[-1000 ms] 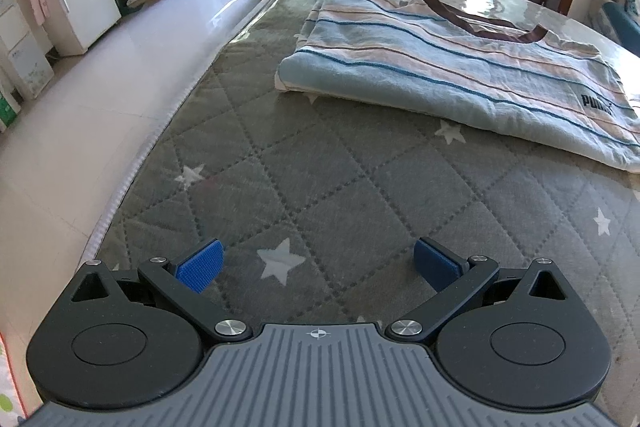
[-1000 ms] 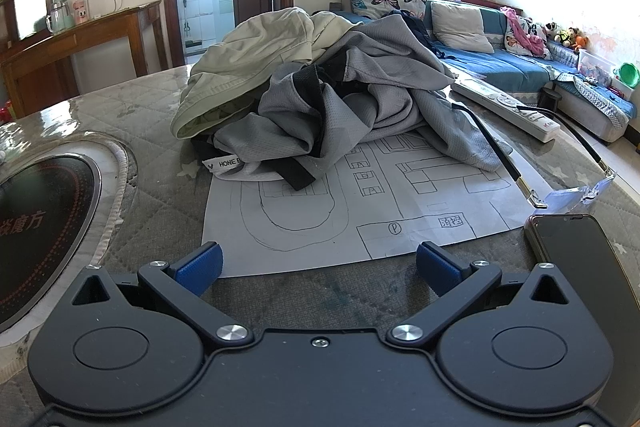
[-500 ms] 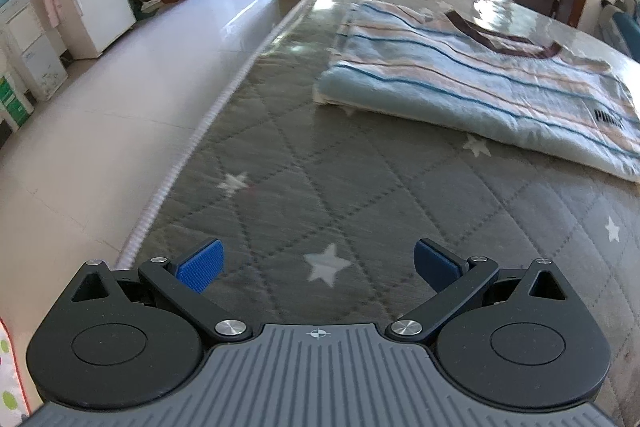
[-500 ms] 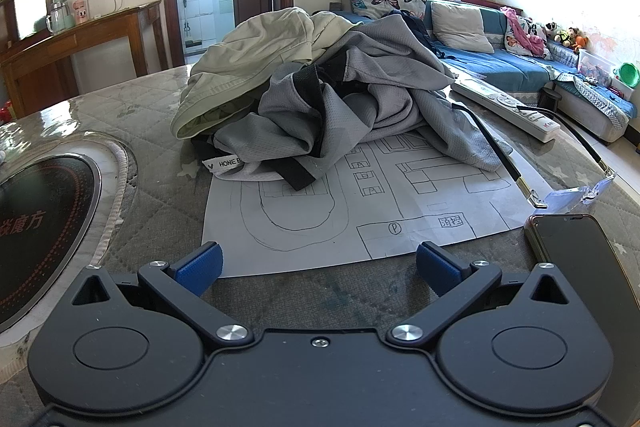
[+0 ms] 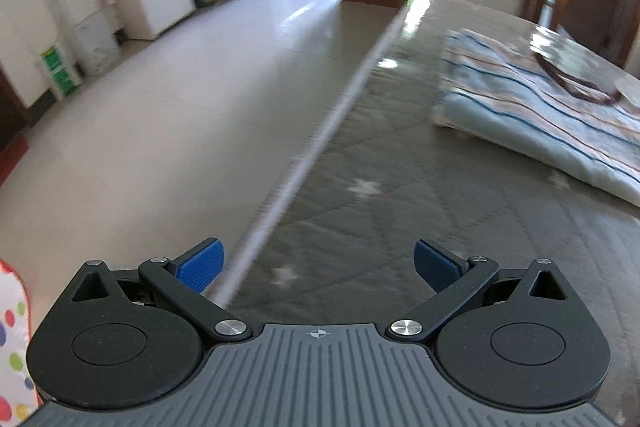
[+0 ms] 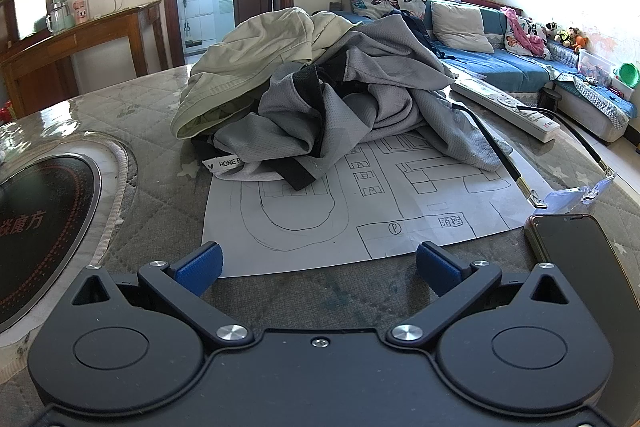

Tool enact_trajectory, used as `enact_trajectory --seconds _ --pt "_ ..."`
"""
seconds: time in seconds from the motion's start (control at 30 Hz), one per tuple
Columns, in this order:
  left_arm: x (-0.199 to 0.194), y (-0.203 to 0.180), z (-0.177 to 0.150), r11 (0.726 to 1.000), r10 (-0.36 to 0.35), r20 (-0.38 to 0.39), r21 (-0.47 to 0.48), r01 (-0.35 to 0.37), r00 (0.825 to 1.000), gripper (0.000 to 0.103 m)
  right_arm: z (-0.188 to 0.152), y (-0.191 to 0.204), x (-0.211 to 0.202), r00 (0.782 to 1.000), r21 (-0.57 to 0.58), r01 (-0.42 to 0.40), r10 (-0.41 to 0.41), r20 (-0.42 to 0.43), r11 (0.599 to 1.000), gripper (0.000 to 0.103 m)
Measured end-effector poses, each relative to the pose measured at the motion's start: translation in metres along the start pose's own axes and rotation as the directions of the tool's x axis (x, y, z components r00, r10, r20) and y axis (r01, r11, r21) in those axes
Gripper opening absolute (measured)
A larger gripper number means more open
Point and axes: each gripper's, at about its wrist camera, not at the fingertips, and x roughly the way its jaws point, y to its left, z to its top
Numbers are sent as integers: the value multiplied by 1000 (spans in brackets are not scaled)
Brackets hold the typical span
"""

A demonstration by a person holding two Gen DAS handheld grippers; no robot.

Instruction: Fold clothes

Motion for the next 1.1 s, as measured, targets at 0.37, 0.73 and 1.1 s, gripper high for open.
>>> enact_trajectory --seconds 0.37,0.73,1.1 --pt "6 76 -3 937 219 -32 -273 -220 975 103 0 0 0 1000 0 0 0 0 1000 103" --pt "4 144 0 792 373 -101 -483 -373 922 103 0 0 0 1000 0 0 0 0 1000 103" --pt "23 141 17 783 411 -172 -436 -443 895 103 0 0 0 1000 0 0 0 0 1000 103"
